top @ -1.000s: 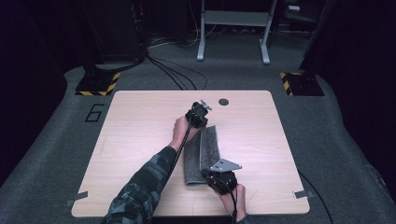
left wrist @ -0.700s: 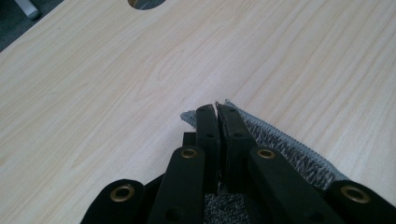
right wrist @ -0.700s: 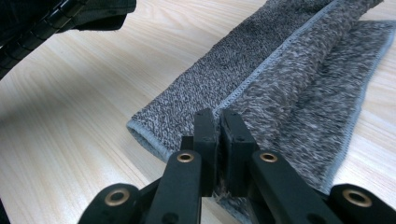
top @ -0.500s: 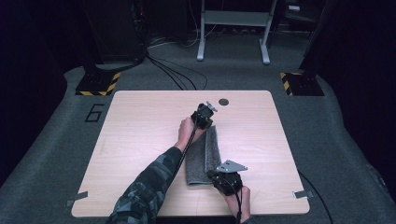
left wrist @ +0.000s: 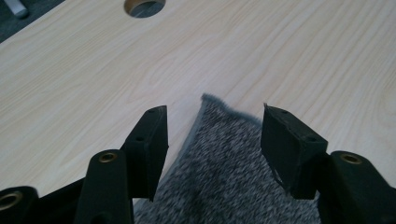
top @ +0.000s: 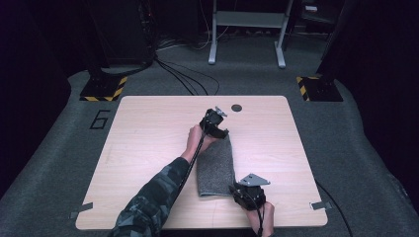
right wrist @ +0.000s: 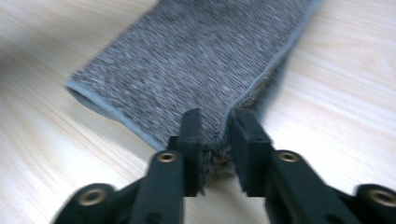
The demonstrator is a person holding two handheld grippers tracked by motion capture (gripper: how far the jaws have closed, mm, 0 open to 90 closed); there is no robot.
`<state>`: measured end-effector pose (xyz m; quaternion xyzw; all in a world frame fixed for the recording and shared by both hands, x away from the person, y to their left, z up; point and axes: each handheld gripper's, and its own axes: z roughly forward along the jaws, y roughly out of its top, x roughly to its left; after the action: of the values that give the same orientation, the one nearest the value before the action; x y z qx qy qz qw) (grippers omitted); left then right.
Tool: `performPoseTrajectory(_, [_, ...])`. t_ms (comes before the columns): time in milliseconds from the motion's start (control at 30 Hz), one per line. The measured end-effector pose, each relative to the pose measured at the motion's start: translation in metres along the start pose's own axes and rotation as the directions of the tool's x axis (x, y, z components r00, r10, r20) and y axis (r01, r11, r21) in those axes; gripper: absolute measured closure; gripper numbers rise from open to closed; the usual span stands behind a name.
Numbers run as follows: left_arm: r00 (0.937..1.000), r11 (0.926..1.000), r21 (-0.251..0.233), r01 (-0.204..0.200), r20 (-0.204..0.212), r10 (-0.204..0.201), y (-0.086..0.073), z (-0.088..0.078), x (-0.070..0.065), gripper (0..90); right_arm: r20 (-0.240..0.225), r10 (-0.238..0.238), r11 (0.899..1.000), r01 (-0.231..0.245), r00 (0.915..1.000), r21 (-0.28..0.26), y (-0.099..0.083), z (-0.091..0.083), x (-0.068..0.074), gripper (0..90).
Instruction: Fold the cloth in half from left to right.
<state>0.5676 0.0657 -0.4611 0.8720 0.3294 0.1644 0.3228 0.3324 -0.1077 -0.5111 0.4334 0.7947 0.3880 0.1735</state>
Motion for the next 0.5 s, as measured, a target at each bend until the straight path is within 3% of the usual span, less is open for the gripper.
performPoseTrajectory(33, [1.0,1.0,0.0,0.0,0.0,0.0,0.0,0.0,0.0,39.9,0.0,0.0,1.0,0.0,1.0,0.0,0.0,0.0,0.0,70.1])
performPoseTrajectory(267, [0.9952,0.9978,0.02,0.064,-0.075,-0.062,-0.031,-0.013,0.025,33.4,0.088,0.065,0.998,-0.065,0.9941,0.004,-0.006,-0.008,-0.02,46.1])
performPoseTrajectory(333, [0.9934,0.9966,0.021,0.08,-0.084,-0.078,-0.038,-0.016,0.031,32.2,0.083,0.074,0.997,-0.074,0.9938,-0.004,-0.003,-0.01,-0.025,41.0])
performPoseTrajectory(500, [0.9907,0.9955,0.059,0.074,-0.119,-0.067,-0.051,-0.018,0.038,30.8,0.066,0.027,1.0,-0.028,0.9975,0.012,0.009,0.0,-0.027,33.0])
